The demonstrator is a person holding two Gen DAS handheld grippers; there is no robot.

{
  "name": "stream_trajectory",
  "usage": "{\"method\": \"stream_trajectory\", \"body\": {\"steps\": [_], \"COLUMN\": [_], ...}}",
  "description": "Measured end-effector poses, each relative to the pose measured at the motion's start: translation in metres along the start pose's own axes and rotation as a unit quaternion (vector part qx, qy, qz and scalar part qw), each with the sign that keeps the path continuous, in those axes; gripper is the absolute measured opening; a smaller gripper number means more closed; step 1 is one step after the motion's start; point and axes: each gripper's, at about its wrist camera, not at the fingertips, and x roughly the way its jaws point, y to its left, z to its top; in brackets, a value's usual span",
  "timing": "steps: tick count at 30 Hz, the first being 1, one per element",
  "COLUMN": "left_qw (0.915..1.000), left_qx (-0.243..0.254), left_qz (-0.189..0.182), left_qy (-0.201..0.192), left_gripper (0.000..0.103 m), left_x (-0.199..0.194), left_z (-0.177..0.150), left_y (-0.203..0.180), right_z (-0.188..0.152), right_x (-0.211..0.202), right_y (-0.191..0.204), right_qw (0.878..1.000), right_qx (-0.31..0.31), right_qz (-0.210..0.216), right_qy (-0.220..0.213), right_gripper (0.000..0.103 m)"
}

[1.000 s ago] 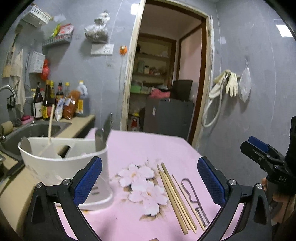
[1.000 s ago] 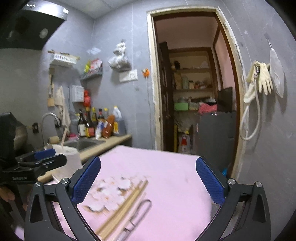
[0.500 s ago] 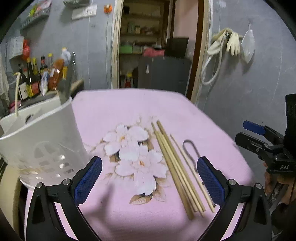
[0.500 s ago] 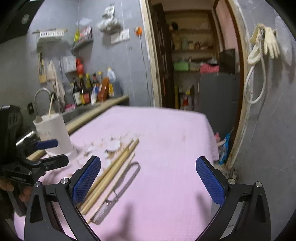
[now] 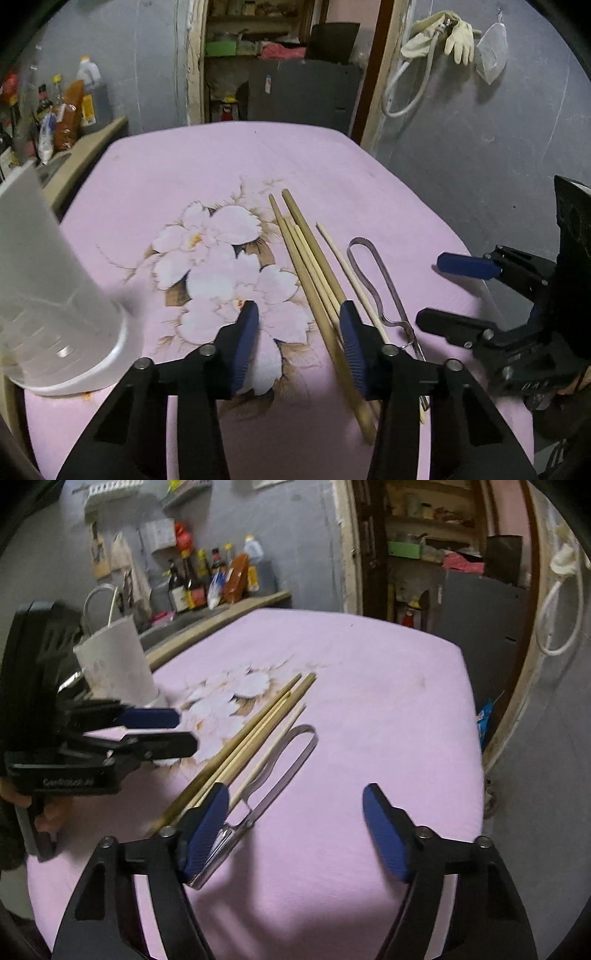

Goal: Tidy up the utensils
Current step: 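Grasp a wooden chopstick with the left tool while the right tool grasps the wire tongs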

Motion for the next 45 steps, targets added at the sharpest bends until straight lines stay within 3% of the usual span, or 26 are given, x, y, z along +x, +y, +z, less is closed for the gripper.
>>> {"method": "stream_trajectory", "body": {"steps": [10,15,18,24,27,33,40,45], "left_qw": [0.9986,0.9986,0.9986,0.9978,0.9982,0.9984,0.9987,0.9983], "left_qx": [-0.029,-0.024,-0.017,-0.032,-0.031,0.001,-0.004,-0.01], "left_qz": [-0.019,-0.007,0.004,-0.004,0.006,0.035,0.03,0.045], "left_qy": [0.04,0.048,0.049,0.058,0.051,0.043,0.041,0.035], "left_gripper": [0.016,0.014,0.013,0.007,0.007,0.007,0.006,0.006], "left_x": [0.03,0.038,0.044,0.055,0.05,0.03,0.011,-0.001], "left_z": [0.017,0.027,0.035,0.042,0.038,0.018,-0.003,-0.016], "left_y": [0.012,0.01,0.012,0.023,0.024,0.018,0.021,0.017], "right_z": [0.006,0.013,0.017,0.021,0.022,0.027,0.035,0.034], "right_x": [0.016,0.026,0.03,0.029,0.028,0.04,0.051,0.049], "right_y": [0.014,0.015,0.008,-0.001,-0.001,0.009,0.013,0.016], "right_qw": [0.999,0.998,0.998,0.999,0.999,0.999,0.998,0.995], "right_qx": [-0.037,-0.048,-0.033,0.008,0.019,-0.007,-0.029,-0.062], "right_qz": [-0.009,-0.022,-0.013,0.015,0.025,0.009,-0.016,-0.031], "right_qy": [0.026,0.038,0.043,0.037,0.033,0.044,0.056,0.072], "right_gripper": [0.049,0.022,0.019,0.023,0.033,0.033,0.027,0.025]}}
